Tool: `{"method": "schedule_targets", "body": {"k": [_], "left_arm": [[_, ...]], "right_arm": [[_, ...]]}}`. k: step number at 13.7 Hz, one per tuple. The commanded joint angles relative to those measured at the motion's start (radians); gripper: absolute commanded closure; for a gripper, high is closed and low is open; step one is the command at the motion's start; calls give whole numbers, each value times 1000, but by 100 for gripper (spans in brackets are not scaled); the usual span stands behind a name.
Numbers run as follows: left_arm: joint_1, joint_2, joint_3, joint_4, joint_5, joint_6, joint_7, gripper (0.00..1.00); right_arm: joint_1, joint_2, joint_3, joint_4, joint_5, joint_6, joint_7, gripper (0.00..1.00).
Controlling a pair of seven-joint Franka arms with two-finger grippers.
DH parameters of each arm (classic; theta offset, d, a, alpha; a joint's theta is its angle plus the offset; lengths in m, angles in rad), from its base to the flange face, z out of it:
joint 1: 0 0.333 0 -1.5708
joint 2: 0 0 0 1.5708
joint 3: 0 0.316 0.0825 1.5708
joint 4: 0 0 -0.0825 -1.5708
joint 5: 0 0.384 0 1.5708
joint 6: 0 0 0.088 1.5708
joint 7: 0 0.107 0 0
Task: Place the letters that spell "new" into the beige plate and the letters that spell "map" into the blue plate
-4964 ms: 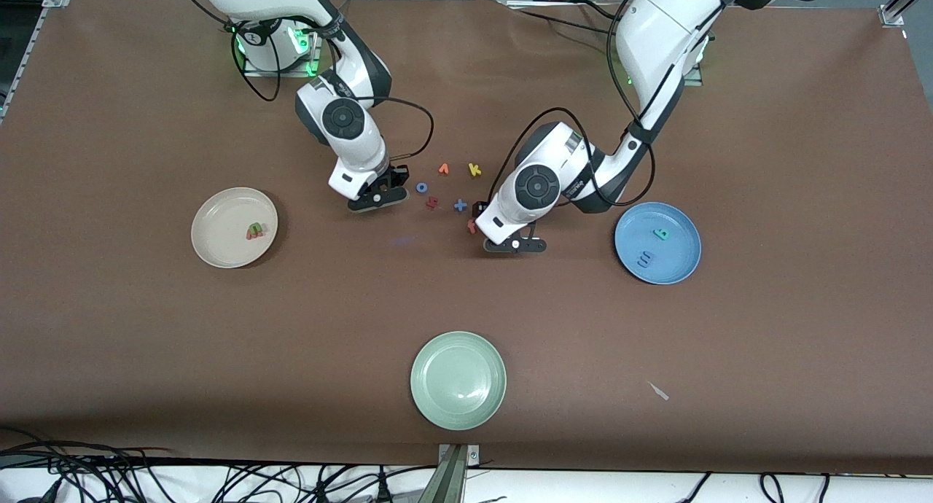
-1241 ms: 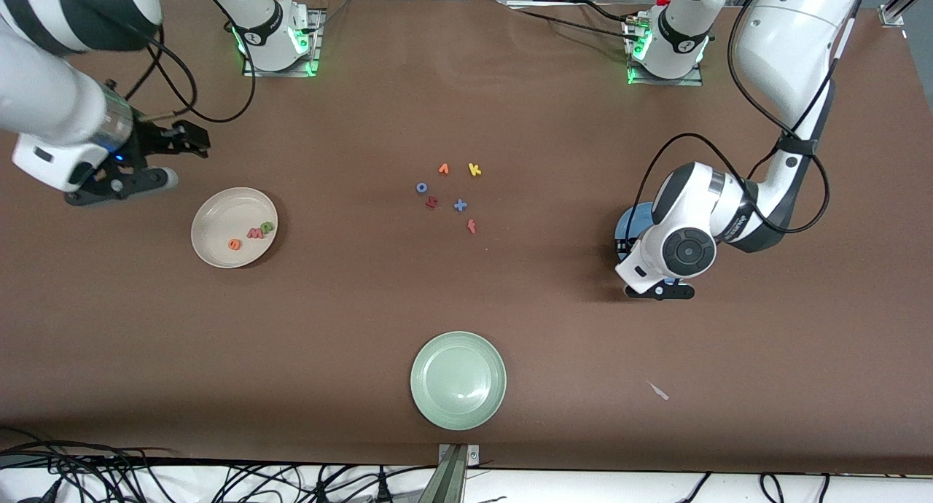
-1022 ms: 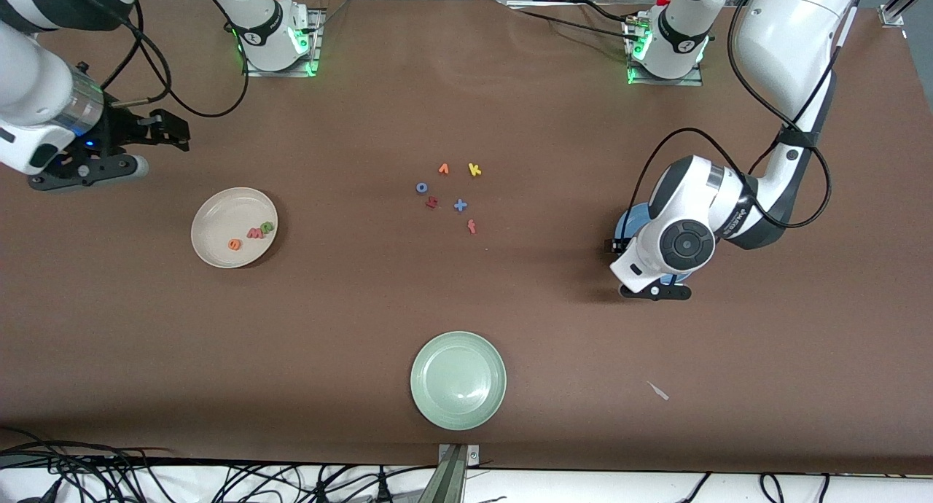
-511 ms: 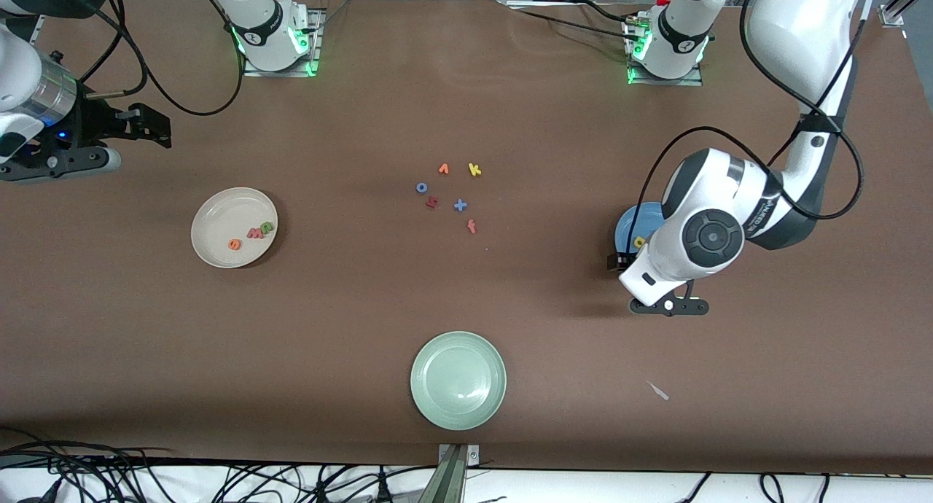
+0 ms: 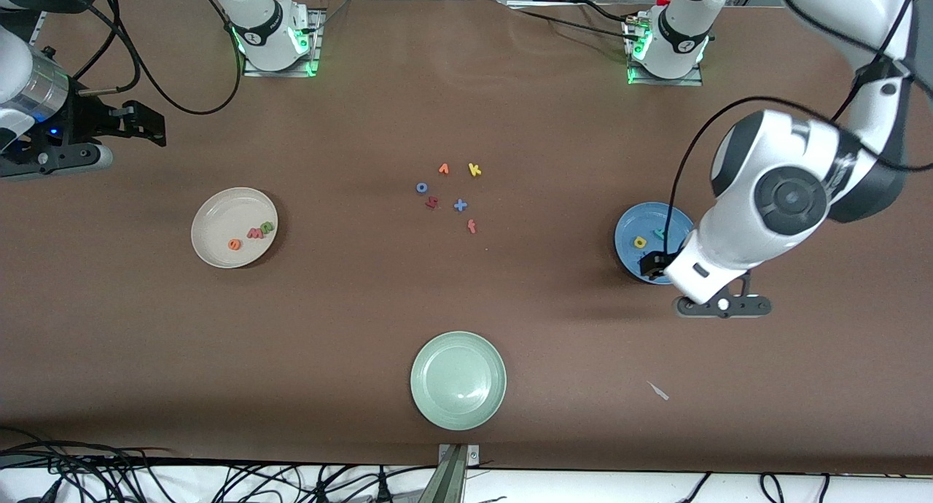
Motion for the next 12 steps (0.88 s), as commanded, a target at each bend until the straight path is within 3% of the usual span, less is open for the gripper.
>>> {"method": "schedule_targets", "body": {"k": [1, 2, 4, 7, 10, 12], "left_arm": [[-68, -134, 145, -57, -98, -66, 118, 0], [-105, -168, 220, -57, -127, -97, 141, 0], [-116, -235, 275, -74, -167, -119, 147, 0], [-97, -317, 288, -126, -164, -117, 254, 0], [-49, -444, 289, -297, -169, -54, 319, 0], [-28, -458, 276, -313, -169, -46, 321, 0]], "right_arm": [[-17, -17, 16, -4, 14, 1, 10, 0], [-17, -17, 16, -4, 14, 1, 10, 0], [-17, -17, 16, -4, 14, 1, 10, 0], [-23, -17, 16, -4, 14, 1, 12, 0], [-36, -14, 16, -5, 14, 1, 13, 0], [-28, -9, 16, -4, 14, -1, 13, 0]]}}
